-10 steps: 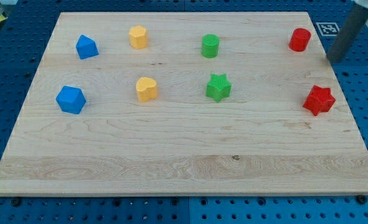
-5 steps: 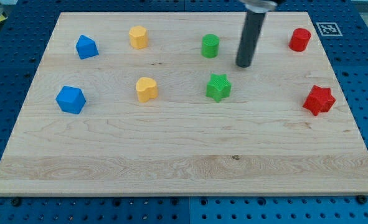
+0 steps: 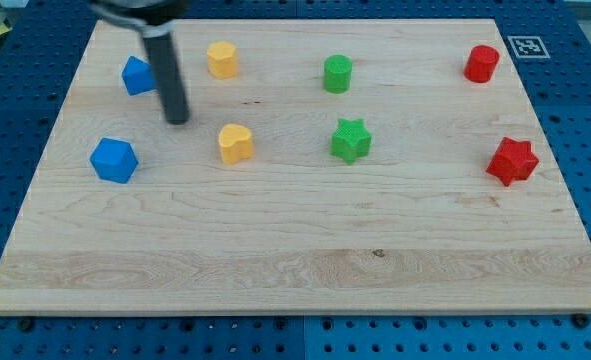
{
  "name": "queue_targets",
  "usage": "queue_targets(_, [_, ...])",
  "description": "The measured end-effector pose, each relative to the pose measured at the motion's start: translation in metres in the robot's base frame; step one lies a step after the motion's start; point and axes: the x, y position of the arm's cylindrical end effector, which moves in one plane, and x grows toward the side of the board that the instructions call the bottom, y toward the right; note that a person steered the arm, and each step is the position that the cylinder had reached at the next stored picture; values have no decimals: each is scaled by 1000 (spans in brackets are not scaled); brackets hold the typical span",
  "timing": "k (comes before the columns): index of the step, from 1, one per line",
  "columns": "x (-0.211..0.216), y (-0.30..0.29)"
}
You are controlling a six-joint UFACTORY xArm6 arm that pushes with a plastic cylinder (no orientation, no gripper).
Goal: Push the cube to the bottom left side of the board
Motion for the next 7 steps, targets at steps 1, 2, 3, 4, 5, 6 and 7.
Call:
queue_targets(1, [14,-29])
queue_targets(2, [44,-30])
queue_targets(3, [50,-32])
queue_targets(4, [50,-33])
queue_targets(5, [52,-33])
queue_targets(6, [68,-33])
queue_targets(7, [78,-33])
